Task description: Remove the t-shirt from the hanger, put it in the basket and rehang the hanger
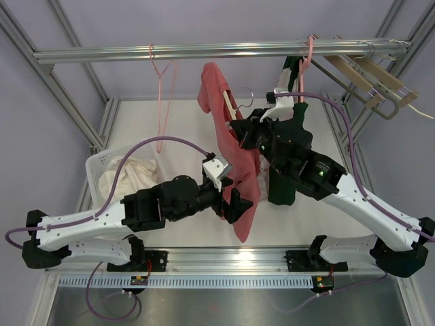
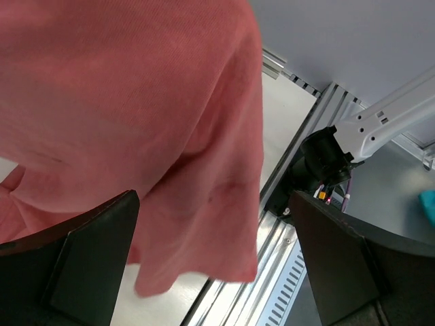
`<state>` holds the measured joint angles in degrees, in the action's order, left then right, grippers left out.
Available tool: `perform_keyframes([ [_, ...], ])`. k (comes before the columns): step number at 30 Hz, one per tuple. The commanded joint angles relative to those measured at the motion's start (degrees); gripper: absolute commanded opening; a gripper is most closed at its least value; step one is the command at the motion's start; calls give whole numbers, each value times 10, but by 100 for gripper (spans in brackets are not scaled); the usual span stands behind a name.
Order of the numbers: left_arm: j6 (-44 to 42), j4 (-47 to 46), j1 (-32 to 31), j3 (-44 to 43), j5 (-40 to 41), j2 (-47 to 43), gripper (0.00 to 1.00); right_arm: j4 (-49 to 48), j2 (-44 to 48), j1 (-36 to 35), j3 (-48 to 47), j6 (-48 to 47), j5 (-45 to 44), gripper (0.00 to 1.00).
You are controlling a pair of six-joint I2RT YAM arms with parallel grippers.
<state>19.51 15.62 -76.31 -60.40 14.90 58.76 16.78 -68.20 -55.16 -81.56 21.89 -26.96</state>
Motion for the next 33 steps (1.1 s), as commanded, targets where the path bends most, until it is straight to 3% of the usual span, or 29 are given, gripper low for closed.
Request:
perform_keyframes([
  [1, 9, -51, -6, -38, 24, 27, 99, -80, 1, -22, -35, 4, -28, 0],
  [6, 19, -51, -13, -38, 43, 45, 98, -87, 3, -28, -52, -7, -34, 0],
  [8, 21, -49, -12, -39, 54, 51, 91, -88, 1, -27, -61, -8, -32, 0],
  [12, 16, -51, -12, -43, 58, 58, 32, -91, -3, -28, -78, -11, -25, 0],
  [14, 14, -51, -12, -44, 60, 59, 16, -91, -9, -29, -89, -13, -23, 0],
  [15, 12, -51, -13, -42, 61, 58, 3, -94, -10, -29, -91, -16, -21, 0],
  [22, -6, -55, -44, 5, 11, 31, 0, -126, -48, -29, -132, -69, -38, 0],
  [26, 15, -54, -69, 49, -12, 37, 0, -255, -90, -21, -149, -123, -66, 0],
  [33, 64, -92, -96, 114, -17, 57, 0, -272, -132, 81, -213, -1, 36, 0],
])
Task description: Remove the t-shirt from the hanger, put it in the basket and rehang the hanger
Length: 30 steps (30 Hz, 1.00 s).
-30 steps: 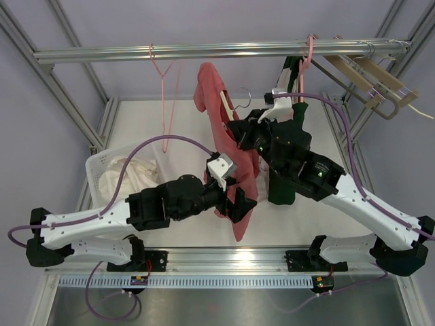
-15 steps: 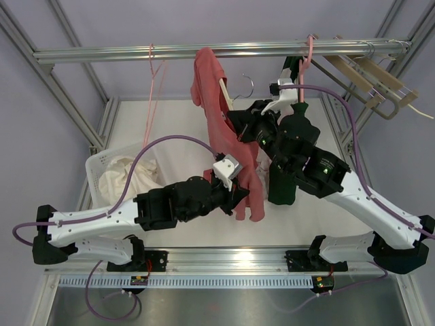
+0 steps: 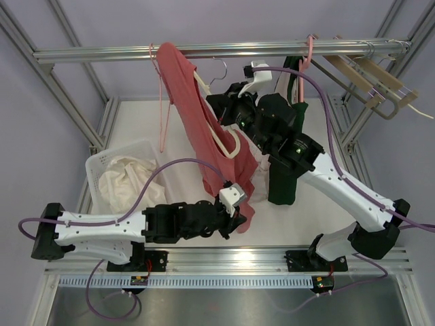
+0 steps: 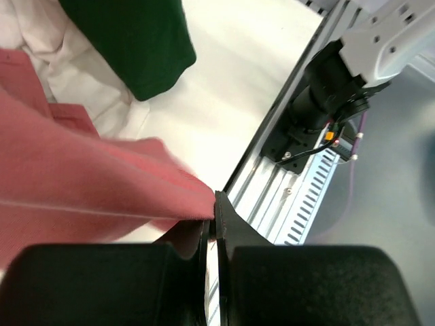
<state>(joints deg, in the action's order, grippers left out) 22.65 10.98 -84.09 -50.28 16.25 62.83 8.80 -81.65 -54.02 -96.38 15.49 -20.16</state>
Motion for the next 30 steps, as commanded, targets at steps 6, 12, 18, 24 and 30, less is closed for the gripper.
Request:
perform_keyframes([
  [6, 20, -26, -20, 19, -28, 37, 0, -143, 58, 95, -30, 79, 35, 0],
  [12, -26, 60, -20, -39, 56, -30, 0, -104, 231, 98, 136, 75, 62, 0],
  [18, -84, 78, -19, -83, 200, -122, 0, -8, 311, 110, 157, 53, 109, 0],
  [24, -214, 14, -11, -142, 277, -128, 0, 82, 343, 121, 124, 53, 225, 0],
  [30, -311, -63, 35, -196, 236, -124, 9, 119, 367, 121, 92, 67, 337, 0],
])
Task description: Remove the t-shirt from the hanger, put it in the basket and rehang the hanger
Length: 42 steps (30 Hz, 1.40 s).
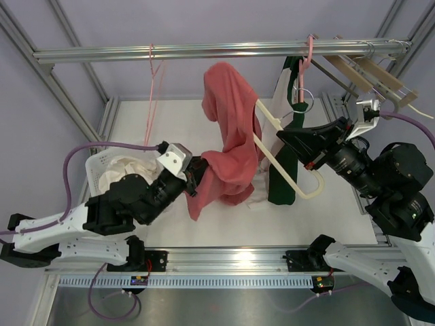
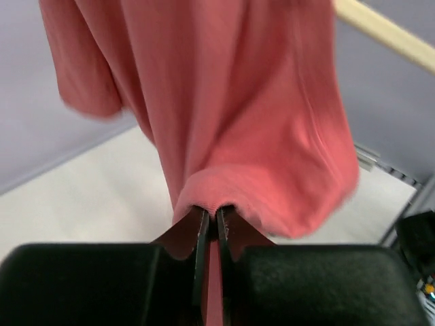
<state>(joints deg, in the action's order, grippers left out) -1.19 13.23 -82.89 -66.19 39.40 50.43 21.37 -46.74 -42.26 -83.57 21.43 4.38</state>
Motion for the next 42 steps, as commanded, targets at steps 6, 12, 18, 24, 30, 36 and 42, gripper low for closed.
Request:
perform_keyframes([
  [6, -102, -135, 82, -44, -56, 19, 45, -26, 36, 3, -36, 54, 148, 0],
  [12, -139, -187, 127, -55, -70, 53, 76, -75, 42, 3, -19, 120, 220, 0],
  [18, -137, -171, 145, -91, -114, 89, 20, -96, 51, 3, 11, 148, 237, 0],
  [24, -130, -134, 145, -119, -87, 79, 0, -49, 72, 3, 21, 118, 181, 0],
  [30, -140, -35, 145, -223, -37, 64, 0, 15, 140, 3, 58, 81, 101, 0],
  [36, -120, 108, 144, -531, -84, 134, 0, 62, 170, 3, 46, 42, 22, 0],
  [42, -166, 142, 145, -680, -24, 179, 0, 76, 154, 3, 37, 18, 3, 0],
])
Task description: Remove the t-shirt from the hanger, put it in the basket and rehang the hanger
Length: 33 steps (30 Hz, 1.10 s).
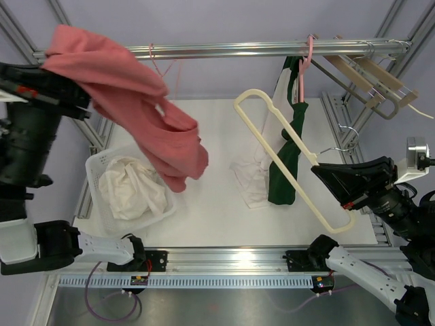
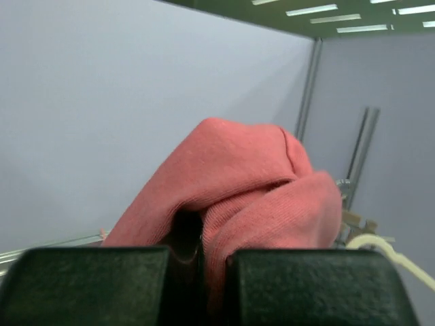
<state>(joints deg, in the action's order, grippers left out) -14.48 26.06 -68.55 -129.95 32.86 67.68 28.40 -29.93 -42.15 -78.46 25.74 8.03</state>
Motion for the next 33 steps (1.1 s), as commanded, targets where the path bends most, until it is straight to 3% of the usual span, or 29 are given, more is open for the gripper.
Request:
perform_keyframes([
  [1, -63, 3, 2, -43, 58, 6, 0, 7, -16, 2, -14, -31, -38, 0],
  [6, -154, -65, 2, -15, 142, -25, 0, 6, -30, 2, -7, -40, -50, 0],
  [9, -191, -138, 2, 49, 170, -64, 0, 3, -40, 2, -6, -43, -47, 0],
  [13, -236, -201, 2, 189, 200, -124, 0, -5, -49, 2, 3, -39, -27, 0],
  [17, -261, -309, 2, 427, 234, -219, 0, 2, -63, 2, 8, -40, 14, 0],
  [21, -254, -382, 2, 578, 274, -311, 0, 7, -76, 2, 4, -43, 25, 0],
  [26, -178, -343, 2, 704, 321, -382, 0, -19, -110, 2, 15, -37, 35, 0],
  [30, -137, -308, 9, 740, 335, -408, 0, -27, -129, 1, 19, -32, 43, 0],
  [33, -44, -237, 12, 762, 355, -427, 0, -27, -132, 1, 18, -37, 32, 0],
])
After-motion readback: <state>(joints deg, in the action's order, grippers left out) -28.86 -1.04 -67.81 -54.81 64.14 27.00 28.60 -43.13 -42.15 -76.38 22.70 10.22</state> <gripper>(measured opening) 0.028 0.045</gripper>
